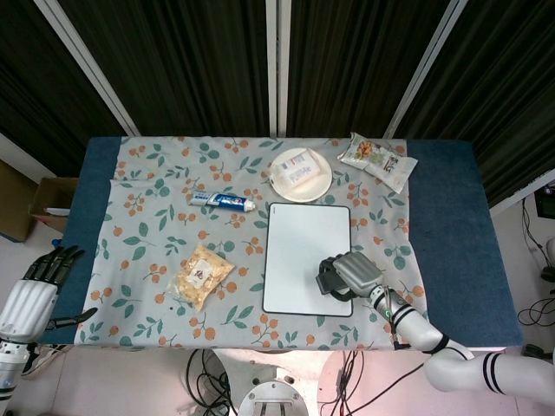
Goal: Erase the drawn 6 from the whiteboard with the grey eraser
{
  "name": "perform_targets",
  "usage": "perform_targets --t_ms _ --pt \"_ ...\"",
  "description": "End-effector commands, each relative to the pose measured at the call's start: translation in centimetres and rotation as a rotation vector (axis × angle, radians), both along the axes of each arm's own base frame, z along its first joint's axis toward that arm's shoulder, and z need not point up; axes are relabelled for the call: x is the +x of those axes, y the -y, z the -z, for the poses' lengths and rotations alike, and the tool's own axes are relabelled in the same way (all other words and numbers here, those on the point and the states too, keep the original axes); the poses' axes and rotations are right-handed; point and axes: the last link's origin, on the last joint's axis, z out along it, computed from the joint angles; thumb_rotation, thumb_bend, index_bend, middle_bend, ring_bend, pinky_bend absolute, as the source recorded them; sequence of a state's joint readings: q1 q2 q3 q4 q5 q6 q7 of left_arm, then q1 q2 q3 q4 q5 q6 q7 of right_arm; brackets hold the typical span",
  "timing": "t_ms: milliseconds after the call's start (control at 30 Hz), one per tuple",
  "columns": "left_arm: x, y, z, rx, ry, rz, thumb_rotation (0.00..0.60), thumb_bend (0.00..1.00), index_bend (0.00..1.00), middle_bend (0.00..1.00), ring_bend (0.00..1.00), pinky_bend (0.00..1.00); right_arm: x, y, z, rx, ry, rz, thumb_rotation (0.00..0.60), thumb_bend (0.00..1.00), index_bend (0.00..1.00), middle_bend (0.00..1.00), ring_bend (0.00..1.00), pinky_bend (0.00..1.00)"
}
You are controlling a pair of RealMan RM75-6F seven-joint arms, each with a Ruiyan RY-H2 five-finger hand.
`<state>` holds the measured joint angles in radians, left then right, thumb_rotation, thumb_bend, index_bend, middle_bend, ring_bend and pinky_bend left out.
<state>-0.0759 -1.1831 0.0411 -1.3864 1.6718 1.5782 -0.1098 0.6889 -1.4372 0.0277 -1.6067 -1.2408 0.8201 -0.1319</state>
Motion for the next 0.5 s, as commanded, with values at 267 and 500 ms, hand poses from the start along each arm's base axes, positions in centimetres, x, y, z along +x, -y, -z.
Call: perform_targets --t_ms 267,500 --pt "0.0 0.1 0.0 0.001 -0.004 -0.005 0.43 0.08 0.1 0.1 0.07 0.16 1.2 0.4 2.5 -0.02 0.007 -0.08 0.6 0.34 0.68 0.62 0.52 0.6" --pt "-0.2 0.1 -0.1 0.002 0.0 -0.007 0.43 0.08 0.1 0.1 0.07 0.16 2.0 3.5 3.6 -0.14 -0.003 -0.112 0.6 0.34 0.69 0.62 0.52 0.6"
